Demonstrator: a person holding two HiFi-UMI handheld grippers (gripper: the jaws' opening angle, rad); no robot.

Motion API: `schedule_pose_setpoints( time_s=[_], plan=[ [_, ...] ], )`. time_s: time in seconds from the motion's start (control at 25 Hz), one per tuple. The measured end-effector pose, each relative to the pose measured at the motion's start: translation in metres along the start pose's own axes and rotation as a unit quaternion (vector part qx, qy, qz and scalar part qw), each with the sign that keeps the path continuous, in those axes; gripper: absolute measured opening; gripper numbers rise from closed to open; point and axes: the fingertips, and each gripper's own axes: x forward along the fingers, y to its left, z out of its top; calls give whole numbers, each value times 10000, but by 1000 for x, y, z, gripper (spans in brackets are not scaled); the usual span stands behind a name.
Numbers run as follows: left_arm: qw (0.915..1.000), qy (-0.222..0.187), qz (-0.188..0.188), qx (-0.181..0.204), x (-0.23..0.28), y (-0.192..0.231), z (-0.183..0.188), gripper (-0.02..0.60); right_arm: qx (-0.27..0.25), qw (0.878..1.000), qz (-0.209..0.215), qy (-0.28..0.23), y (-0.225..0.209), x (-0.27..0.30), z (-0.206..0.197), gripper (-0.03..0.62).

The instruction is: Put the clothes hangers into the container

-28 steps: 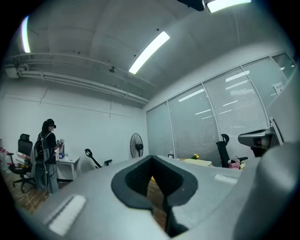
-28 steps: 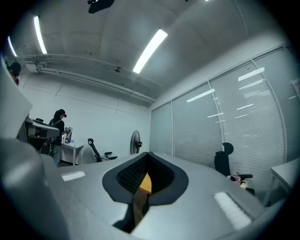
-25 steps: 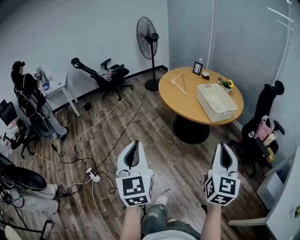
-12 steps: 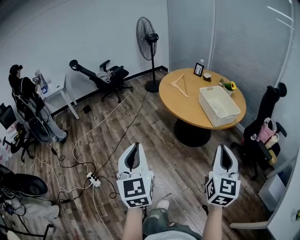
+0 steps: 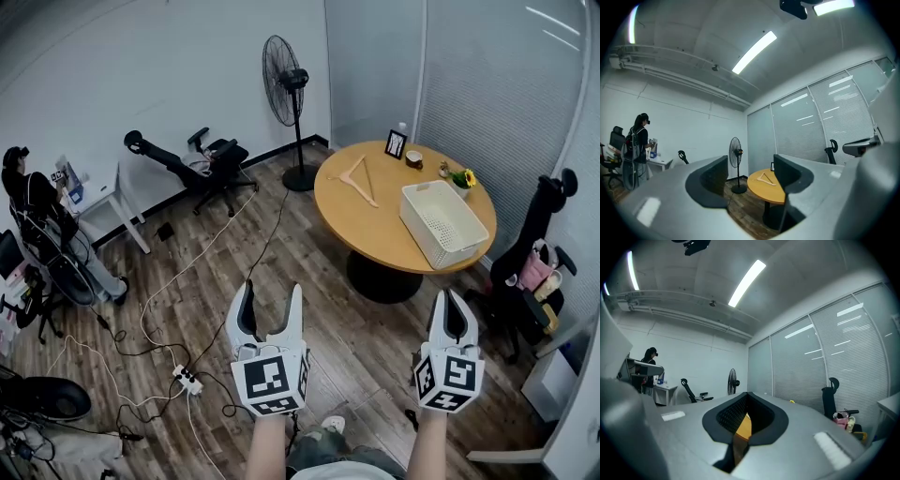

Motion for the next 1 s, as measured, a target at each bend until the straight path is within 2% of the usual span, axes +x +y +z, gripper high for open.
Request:
schedule_pose_setpoints(
  time_s=[0.12,0.28,0.68,1.0],
  plan=[
    [10000,0,-21,-6,20,7,-1,366,37,10000,-36,36,4,16,-2,25],
    [10000,33,57,-28,36,19,-2,420,-1,9999,-29,98,11,31,-3,25],
    [9997,166,79,-153,79,23,-18,437,27,9997,-39,254,6,76,-13,25],
    [9994,217,211,-158,132,21,-31,437,5,9997,51,252,-5,142,-19,25]
  ],
)
